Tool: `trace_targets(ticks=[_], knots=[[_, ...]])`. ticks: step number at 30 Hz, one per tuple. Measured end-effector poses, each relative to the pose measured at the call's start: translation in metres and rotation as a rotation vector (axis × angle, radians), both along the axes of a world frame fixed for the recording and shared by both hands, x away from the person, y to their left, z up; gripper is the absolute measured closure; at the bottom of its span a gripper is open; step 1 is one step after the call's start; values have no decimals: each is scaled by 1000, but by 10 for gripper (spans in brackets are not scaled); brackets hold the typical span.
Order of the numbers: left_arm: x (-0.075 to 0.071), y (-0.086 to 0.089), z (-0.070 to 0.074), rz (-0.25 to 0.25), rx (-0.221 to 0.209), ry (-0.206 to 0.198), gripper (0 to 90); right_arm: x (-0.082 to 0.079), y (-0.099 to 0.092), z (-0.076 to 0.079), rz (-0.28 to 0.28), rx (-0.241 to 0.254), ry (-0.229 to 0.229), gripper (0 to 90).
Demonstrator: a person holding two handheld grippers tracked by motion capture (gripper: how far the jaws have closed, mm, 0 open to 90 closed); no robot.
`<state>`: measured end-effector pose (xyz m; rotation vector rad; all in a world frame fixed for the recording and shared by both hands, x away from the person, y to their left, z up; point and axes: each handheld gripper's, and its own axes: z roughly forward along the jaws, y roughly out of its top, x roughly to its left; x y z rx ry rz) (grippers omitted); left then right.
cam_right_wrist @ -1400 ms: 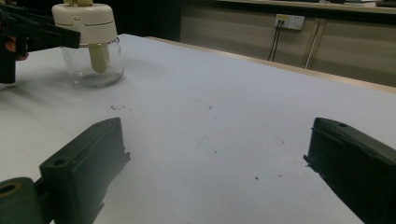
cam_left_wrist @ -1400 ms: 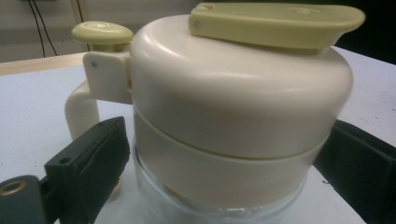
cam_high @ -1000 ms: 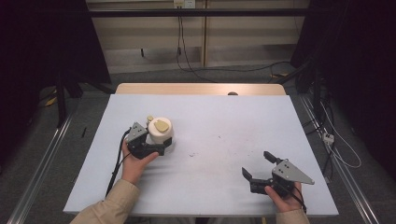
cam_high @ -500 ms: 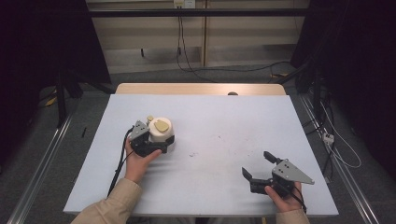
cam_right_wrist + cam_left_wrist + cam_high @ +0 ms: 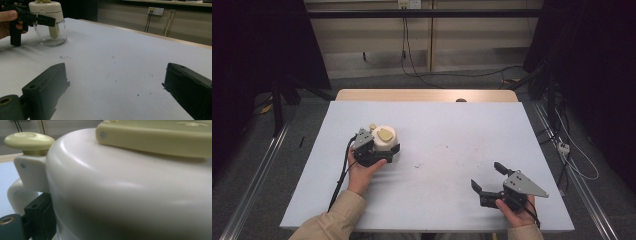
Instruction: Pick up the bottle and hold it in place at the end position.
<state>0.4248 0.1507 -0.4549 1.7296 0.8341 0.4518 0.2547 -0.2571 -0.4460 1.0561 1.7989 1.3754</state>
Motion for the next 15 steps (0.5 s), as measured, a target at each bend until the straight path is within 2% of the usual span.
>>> trace_targets(ticks=[8, 15], knots=[[-1, -2, 3, 14, 17, 3, 56, 0, -1, 0, 2, -1, -3, 41], [-4, -8, 11, -19, 5, 2, 58, 0, -1, 1, 2, 2, -6, 40]])
